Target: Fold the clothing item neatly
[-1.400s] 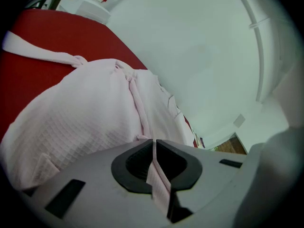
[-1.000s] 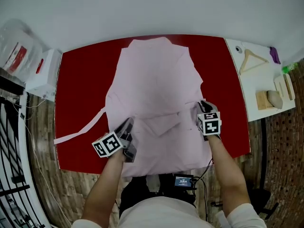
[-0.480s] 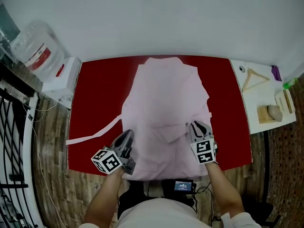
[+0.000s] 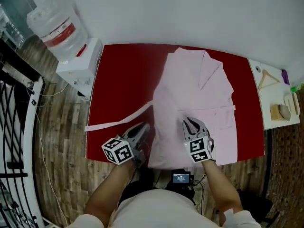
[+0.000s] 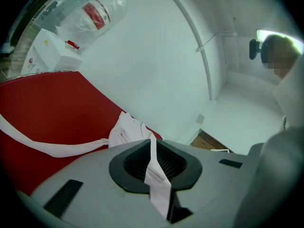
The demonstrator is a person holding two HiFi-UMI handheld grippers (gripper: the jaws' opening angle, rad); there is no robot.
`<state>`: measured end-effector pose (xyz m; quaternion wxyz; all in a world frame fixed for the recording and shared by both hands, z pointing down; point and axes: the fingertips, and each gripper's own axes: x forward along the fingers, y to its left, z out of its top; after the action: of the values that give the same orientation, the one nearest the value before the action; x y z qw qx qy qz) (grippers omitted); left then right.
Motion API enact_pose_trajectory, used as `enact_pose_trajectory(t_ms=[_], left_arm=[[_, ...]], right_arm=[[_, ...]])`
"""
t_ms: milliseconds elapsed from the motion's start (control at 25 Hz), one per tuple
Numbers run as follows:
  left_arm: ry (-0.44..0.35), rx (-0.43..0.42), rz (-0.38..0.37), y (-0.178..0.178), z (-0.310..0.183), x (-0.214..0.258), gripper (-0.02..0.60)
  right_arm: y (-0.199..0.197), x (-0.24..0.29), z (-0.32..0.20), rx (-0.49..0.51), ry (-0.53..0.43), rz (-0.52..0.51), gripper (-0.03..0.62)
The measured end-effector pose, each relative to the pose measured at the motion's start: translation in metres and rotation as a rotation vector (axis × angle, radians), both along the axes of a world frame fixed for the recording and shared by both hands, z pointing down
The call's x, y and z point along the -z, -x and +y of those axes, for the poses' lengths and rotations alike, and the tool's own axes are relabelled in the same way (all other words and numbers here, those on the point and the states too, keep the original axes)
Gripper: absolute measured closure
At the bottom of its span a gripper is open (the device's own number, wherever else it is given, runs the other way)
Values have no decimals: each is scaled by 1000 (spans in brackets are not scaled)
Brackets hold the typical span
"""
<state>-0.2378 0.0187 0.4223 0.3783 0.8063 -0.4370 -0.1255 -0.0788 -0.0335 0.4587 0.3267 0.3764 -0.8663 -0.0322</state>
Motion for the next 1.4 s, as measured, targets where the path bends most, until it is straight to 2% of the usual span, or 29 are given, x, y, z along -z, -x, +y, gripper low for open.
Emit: enact_pose_trajectory(t_ms=[200, 440, 720, 1200, 1400], left_arm=[[-6, 27, 8, 44, 13, 2, 563], [2, 103, 24, 90, 28, -7, 563], [23, 209, 27, 143, 49, -23, 563], [35, 433, 49, 235, 92, -39, 563], [43, 488, 66, 254, 108, -46, 563]], right_arm=[[74, -4, 20, 88, 17, 20, 546], [165, -17, 46, 288, 20, 69, 546], [253, -43, 77, 502, 32, 127, 546], [377, -81, 139, 811, -5, 250, 530], [407, -108, 149, 899, -77, 395, 515]])
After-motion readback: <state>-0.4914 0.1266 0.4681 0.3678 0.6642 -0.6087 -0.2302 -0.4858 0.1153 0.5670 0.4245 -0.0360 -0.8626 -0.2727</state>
